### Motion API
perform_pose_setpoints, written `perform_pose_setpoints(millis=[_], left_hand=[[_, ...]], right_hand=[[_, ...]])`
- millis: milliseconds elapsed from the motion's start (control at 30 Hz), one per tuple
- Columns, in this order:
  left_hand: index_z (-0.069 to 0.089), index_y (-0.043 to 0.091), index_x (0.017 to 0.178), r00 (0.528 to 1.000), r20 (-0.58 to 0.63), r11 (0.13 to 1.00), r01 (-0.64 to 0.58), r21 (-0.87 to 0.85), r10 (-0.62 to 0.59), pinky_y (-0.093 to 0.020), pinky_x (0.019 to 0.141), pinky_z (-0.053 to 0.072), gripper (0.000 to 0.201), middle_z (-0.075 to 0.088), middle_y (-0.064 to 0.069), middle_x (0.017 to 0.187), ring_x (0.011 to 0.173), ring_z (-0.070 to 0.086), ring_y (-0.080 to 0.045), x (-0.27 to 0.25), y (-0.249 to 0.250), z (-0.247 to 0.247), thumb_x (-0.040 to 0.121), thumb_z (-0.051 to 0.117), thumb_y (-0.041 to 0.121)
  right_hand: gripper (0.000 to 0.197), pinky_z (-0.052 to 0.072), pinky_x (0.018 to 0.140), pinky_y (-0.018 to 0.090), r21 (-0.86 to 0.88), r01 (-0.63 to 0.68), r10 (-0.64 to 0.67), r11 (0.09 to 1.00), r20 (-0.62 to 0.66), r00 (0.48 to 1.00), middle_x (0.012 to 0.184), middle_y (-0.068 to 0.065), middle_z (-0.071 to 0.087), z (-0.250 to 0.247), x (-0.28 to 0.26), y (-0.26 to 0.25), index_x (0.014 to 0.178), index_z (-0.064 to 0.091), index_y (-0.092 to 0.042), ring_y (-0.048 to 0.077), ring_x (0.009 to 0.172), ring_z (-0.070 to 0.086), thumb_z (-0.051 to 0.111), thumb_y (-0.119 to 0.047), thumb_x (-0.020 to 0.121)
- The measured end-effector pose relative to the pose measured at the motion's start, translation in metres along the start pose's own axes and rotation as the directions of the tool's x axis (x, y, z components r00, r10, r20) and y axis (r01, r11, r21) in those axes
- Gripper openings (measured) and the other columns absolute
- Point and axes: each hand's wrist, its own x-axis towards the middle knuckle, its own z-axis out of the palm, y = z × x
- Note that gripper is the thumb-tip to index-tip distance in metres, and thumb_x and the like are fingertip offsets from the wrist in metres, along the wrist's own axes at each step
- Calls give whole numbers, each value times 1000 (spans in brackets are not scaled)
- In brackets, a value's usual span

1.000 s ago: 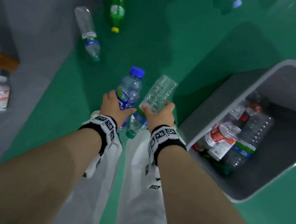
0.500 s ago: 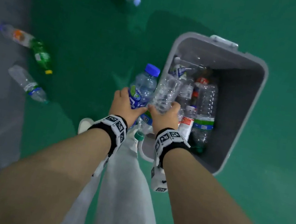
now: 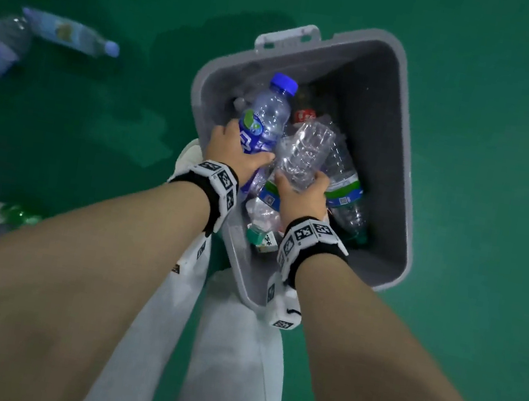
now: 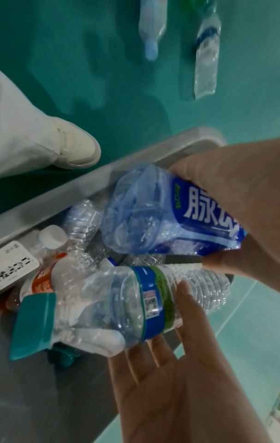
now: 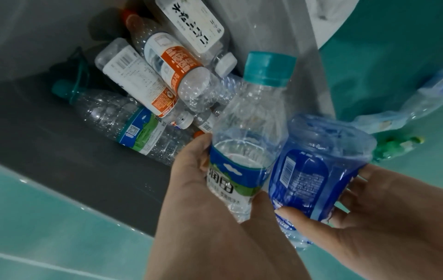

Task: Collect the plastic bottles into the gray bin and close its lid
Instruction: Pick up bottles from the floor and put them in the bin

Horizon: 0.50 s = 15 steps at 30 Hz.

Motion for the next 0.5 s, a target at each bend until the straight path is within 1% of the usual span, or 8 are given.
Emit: perform_pose_setpoints(millis=[100,133,200,233,267,367,433,500], left_hand=[[50,10,129,998,58,995,-29,95,24,-33,99,42,69,51,-15,122,112,52,-29,32,14,0,71,76,38],[50,11,129,996,77,990,-43,132,33,-33,99,41,68,51,-14,122,113,52,-29,40,17,-1,71,76,38],[50,11,129,993,110,976,-62,208,40,-33,99,41,69,51,-14,124,113,52,-29,57,22,0,71,75,39],[48,11,130,992,122,969,-71,237,43,-33,99,41,70,50,-14,125,113,52,-29,66,25,1,72,75,39],[47,10,131,990,139,960,-75,270,38,-33,99,40,70,49,-14,126,114,52,-29,74,29,2,73,75,39],[44,7,133,982,185,935,-88,344,24,-35,99,41,74,47,-14,129,116,52,-29,97,38,9,74,74,41],[42,6,135,977,212,919,-98,382,17,-36,100,42,76,47,-15,131,117,51,-30,110,43,14,75,74,41],[42,5,136,972,236,898,-113,424,10,-36,99,42,75,47,-15,131,118,51,-30,122,43,18,77,72,40]], right_hand=[[74,47,90,31,49,-51,51,997,-5,999,131,10,52,5,20,-11,142,28,-19,27,111,57,66,-46,83],[74,46,91,30,69,-64,65,996,-8,998,131,10,52,8,27,-15,142,28,-18,27,112,56,66,-45,84],[77,47,97,37,134,-100,103,986,-11,995,133,11,52,14,41,-22,142,28,-17,28,114,56,67,-45,82],[78,48,98,40,165,-122,125,979,-10,992,134,12,51,18,47,-26,143,27,-17,28,115,56,68,-45,82],[79,48,98,41,191,-140,143,972,-4,990,135,12,50,22,52,-29,143,27,-18,29,116,55,68,-46,81],[76,49,95,37,245,-186,193,952,-6,981,134,11,51,29,71,-36,142,28,-19,28,116,56,67,-46,82],[76,47,90,33,263,-206,216,942,-10,976,134,11,51,35,82,-39,142,29,-18,28,115,56,67,-45,83],[76,46,89,32,281,-227,239,933,-8,971,135,11,50,42,91,-41,143,28,-17,28,116,55,66,-45,84]])
